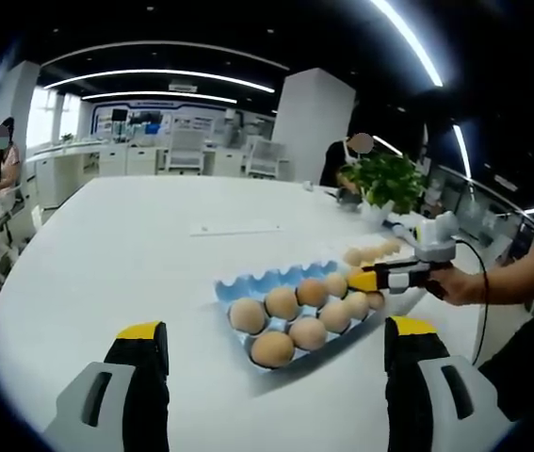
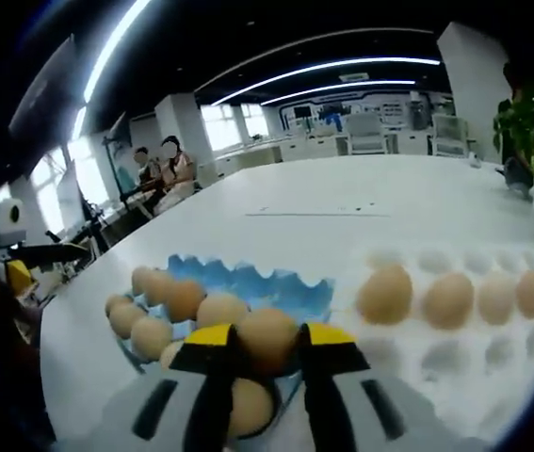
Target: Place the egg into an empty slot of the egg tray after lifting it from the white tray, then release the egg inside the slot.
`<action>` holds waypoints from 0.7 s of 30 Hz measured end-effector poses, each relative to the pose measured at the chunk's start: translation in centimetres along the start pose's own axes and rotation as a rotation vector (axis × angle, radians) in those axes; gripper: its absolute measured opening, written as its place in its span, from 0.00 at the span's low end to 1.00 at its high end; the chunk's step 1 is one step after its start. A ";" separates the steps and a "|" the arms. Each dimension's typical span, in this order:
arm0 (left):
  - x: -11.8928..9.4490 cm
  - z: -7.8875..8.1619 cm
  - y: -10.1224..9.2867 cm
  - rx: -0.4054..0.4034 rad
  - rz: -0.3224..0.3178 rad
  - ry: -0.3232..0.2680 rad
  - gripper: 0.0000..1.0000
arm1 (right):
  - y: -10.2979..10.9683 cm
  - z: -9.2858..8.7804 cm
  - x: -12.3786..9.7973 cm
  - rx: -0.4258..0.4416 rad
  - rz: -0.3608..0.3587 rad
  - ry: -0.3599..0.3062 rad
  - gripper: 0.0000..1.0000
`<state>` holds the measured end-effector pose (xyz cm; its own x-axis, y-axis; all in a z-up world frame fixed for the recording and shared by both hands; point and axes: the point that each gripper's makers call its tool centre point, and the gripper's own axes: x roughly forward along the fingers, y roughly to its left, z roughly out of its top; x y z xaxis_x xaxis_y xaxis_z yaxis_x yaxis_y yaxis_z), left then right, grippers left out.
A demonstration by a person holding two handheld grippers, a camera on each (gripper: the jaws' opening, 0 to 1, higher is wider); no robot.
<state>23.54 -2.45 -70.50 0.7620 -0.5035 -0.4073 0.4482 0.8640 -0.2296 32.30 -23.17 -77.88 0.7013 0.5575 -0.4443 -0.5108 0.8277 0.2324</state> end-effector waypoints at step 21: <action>0.2 0.1 -0.1 0.001 -0.008 0.000 0.96 | -0.9 2.2 -2.0 -0.044 -0.020 -0.075 0.28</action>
<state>23.69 -2.64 -70.51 0.7582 -0.5104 -0.4057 0.4549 0.8599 -0.2316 32.48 -24.93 -75.27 0.7461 0.5452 -0.3823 -0.5161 0.8362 0.1853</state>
